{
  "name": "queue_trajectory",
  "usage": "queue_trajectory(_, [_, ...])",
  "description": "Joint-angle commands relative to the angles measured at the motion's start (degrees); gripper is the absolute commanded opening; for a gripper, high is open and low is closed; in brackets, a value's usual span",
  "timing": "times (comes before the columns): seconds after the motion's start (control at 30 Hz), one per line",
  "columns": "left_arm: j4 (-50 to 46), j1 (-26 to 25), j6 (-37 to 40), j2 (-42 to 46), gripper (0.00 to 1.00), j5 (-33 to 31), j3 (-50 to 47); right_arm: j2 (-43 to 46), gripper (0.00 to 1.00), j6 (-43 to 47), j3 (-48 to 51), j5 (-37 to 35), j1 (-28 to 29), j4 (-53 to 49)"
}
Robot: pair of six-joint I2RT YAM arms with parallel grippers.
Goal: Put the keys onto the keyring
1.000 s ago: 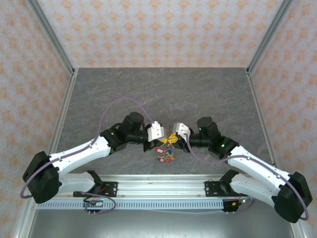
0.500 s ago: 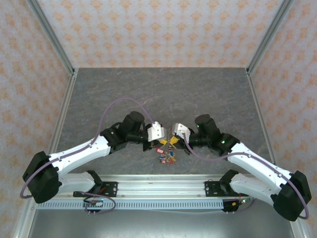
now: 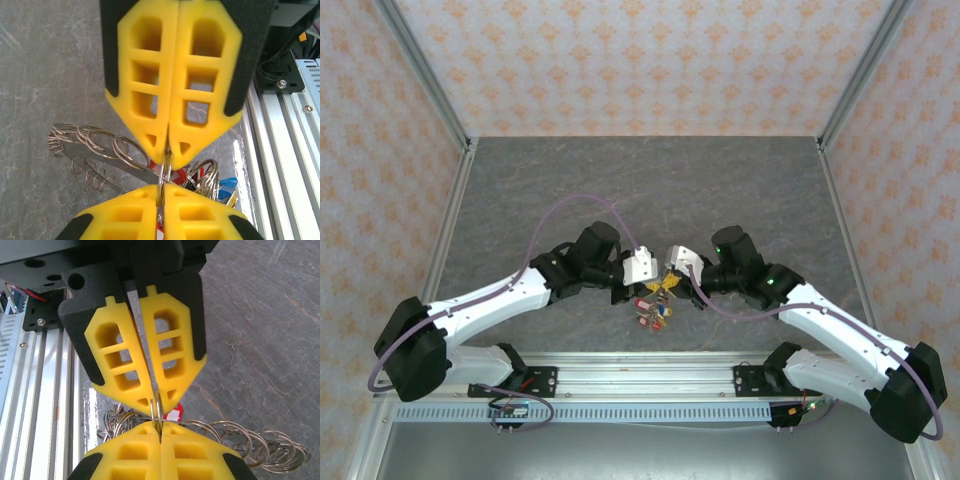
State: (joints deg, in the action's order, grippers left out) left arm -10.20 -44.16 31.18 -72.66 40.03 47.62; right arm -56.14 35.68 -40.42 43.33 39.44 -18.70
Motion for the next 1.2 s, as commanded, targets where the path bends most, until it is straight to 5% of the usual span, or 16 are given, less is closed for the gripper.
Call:
queue_trajectory(0.0, [-0.37,-0.38,0.75,-0.39,0.0,0.67,2.04,0.9,0.02,-0.26,-2.58,1.84,-0.04,2.16])
queue_trajectory(0.5, [12.57,-0.39,-6.08,1.92,0.0,3.19,-3.37,6.56,0.15,-4.47,7.43,-0.61,-0.06,10.02])
queue_trajectory(0.9, [10.95,-0.39,-5.54,1.2,0.0,2.71,-2.58,6.05,0.03,-5.62,7.49,0.26,-0.71,11.59])
queue_trajectory(1.0, [8.64,-0.34,-4.46,1.19,0.14,0.5,-1.83,4.9,0.0,-3.98,5.07,0.32,-0.7,7.07])
queue_trajectory(1.17, [5.74,-0.54,-2.51,0.96,0.19,-1.31,0.02,3.07,0.0,-2.3,2.14,1.13,-0.6,3.78])
